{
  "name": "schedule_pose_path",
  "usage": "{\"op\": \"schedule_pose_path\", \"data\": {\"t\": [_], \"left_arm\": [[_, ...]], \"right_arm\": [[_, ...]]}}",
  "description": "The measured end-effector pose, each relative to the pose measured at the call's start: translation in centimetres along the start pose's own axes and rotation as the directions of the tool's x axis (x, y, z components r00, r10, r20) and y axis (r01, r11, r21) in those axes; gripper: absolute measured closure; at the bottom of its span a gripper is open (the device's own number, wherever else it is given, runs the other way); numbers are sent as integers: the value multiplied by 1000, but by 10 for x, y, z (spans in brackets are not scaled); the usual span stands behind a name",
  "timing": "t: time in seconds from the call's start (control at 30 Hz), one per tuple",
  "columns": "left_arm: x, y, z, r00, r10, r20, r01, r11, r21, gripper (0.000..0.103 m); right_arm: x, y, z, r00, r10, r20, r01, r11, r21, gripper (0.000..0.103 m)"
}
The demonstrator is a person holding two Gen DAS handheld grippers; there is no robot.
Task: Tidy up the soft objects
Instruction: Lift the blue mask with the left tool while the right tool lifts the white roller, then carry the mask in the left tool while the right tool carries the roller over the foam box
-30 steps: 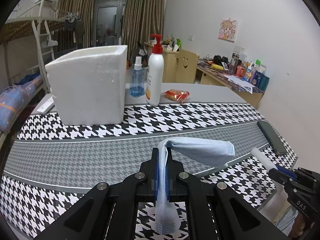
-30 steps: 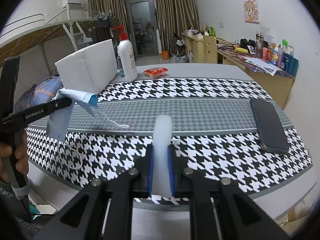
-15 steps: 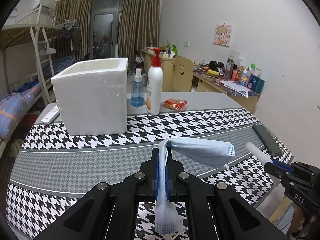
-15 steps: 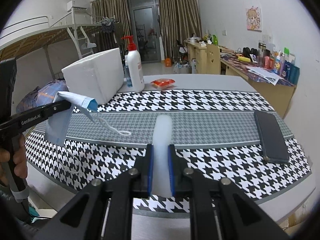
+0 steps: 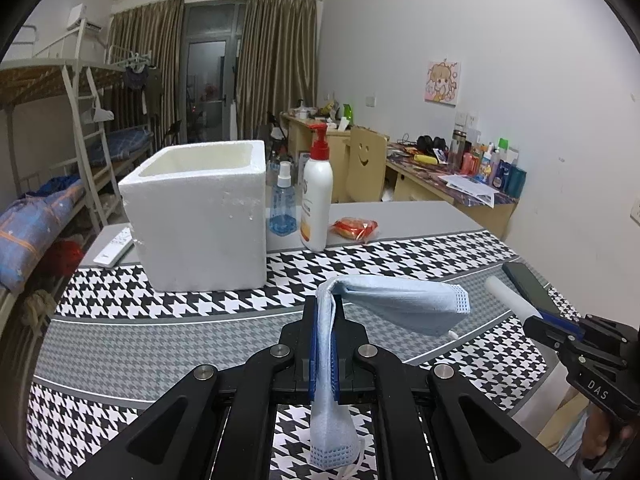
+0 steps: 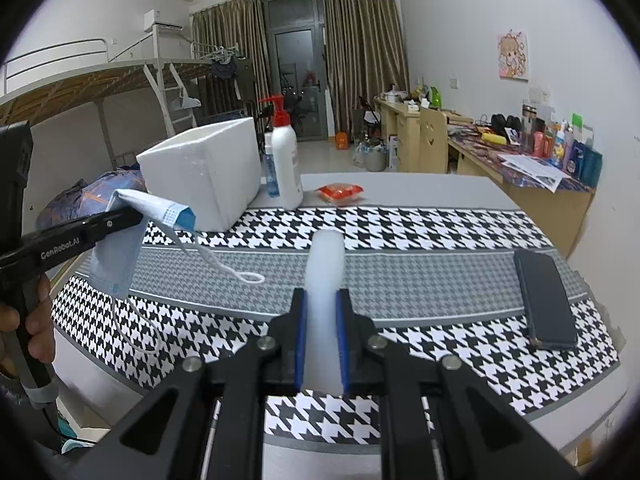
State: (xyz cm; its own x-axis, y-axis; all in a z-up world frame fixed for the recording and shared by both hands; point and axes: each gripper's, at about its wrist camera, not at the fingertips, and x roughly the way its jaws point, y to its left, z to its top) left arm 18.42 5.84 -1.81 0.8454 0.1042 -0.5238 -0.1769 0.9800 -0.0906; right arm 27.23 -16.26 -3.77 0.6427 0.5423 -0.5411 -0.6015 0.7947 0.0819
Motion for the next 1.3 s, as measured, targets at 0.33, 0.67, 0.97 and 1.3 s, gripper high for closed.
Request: {"op": "schedule_pose_path", "data": {"t": [0.33, 0.67, 0.97, 1.3], "left_arm": [[-10, 5, 11, 999, 8, 39, -8, 1000, 12, 98], [-17, 11, 23, 998, 1, 68, -3, 1000, 20, 98], [-24, 20, 34, 996, 1, 86, -2, 1000, 16, 98], [-32, 25, 48, 993, 22, 119, -25, 1000, 17, 98]], "right_arm": [[-2, 8, 11, 999, 13, 31, -13, 1000, -11, 86], [-3, 21, 23, 998, 24, 60, -22, 999, -31, 86], [-6, 33, 33, 995, 43, 89, -39, 998, -43, 86], [-3, 48, 50, 992, 66, 106, -59, 996, -72, 86]]}}
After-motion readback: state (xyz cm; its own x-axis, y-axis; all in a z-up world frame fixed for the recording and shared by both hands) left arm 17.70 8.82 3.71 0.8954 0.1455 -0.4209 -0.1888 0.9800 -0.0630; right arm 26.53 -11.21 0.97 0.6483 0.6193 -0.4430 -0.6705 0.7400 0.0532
